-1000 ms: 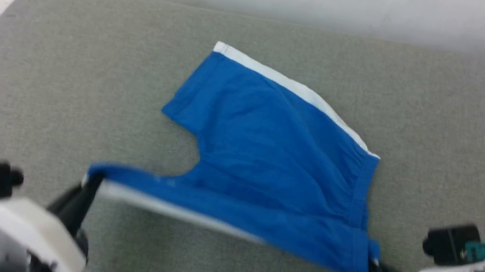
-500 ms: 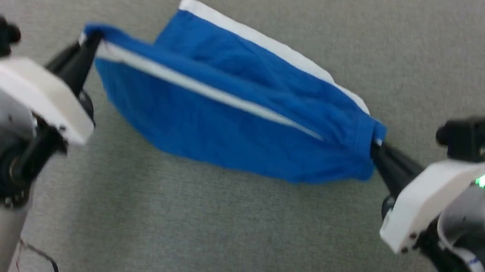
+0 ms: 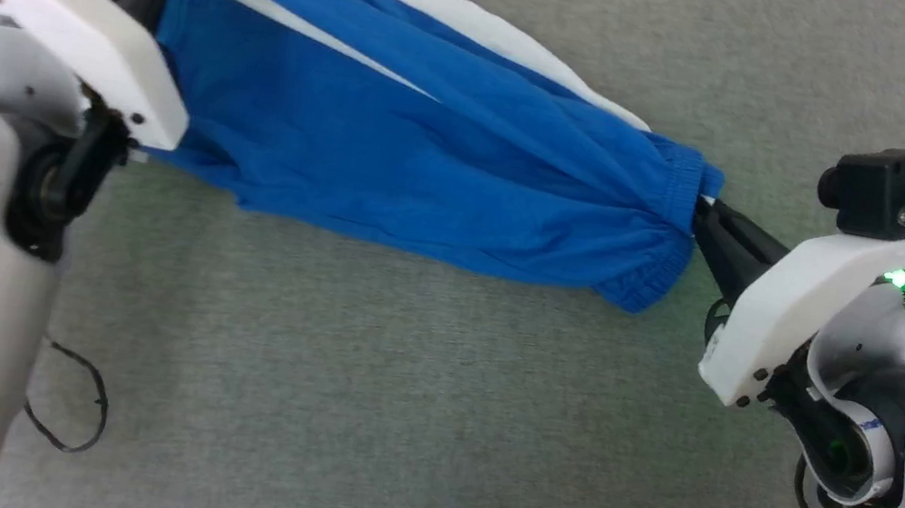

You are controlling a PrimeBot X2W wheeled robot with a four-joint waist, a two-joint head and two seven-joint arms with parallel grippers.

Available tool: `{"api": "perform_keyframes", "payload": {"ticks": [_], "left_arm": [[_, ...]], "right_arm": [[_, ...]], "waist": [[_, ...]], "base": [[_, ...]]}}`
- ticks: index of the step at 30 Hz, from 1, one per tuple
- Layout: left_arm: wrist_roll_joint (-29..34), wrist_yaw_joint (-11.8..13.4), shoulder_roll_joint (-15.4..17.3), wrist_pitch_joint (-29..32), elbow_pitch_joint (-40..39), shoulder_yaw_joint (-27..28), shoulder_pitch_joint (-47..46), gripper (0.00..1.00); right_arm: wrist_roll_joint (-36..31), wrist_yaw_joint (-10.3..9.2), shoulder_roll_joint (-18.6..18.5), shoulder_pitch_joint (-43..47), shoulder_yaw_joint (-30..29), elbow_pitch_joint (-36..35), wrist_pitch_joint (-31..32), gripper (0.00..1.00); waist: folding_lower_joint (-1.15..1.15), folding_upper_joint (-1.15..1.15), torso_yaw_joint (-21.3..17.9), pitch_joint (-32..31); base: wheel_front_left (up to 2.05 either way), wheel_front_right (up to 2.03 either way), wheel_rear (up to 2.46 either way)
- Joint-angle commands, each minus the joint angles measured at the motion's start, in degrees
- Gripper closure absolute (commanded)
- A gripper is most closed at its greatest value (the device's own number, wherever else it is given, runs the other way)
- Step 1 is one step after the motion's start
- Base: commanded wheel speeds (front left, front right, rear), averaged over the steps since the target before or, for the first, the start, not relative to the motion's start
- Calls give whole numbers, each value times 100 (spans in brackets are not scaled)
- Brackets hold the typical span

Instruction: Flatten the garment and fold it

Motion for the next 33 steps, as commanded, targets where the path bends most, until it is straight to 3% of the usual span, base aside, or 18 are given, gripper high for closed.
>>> {"api": "perform_keyframes", "payload": {"ticks": [1,3,4,5,6,7,8,9,10,16,22,28,33], "left_arm": [[45,-18,-39,-69,87,-27,-89,100],[86,-37,-95,-137,264,-105,-109,100],[91,-50,-111,-181,357,-122,-103,88],[93,-62,-128,-219,447,-141,-82,60],[101,-67,-142,-253,525,-161,-55,9],[117,-73,-152,-299,587,-182,-28,0],[128,-81,-165,-349,636,-200,0,0],[121,-88,-193,-423,662,-203,42,0],[104,-90,-229,-509,671,-198,100,0],[175,7,-378,-1203,415,-177,706,0],[314,312,-441,-1753,-29,-98,1557,0],[539,607,-363,-1833,-95,-107,1906,0],[600,764,-274,-1610,363,-89,1775,0]], "right_arm": [[-33,-5,5,-15,-1,20,-35,100],[-9,-5,13,29,61,45,-63,100],[1,-5,16,53,96,56,-81,100],[19,-5,18,78,133,68,-95,100],[56,-5,19,101,163,78,-108,100],[92,-5,20,124,188,80,-126,100],[110,-5,20,142,212,63,-169,69],[131,-5,20,163,230,42,-224,20],[160,-5,21,199,228,28,-276,0],[199,-5,22,643,152,-208,-591,0],[105,-5,22,1439,-8,-577,-1086,0],[-321,-5,22,1962,60,-695,-2023,0],[-473,-5,22,2028,283,-511,-2622,0]], "waist": [[-1,0,-178,166],[-1,0,-204,159],[-1,0,-216,142],[-1,0,-223,114],[-1,0,-221,81],[-1,0,-212,40],[-1,0,-200,-6],[-1,0,-183,-62],[-1,0,-159,-128],[-1,0,40,-656],[-1,0,175,-1131],[-1,0,80,-1216],[-1,0,-171,-1123]], "base": [[0,0,0],[0,0,0],[0,0,0],[0,0,0],[0,0,0],[0,0,0],[0,0,0],[0,0,0],[0,0,0],[0,0,0],[0,0,0],[0,0,0],[0,0,0]]}}
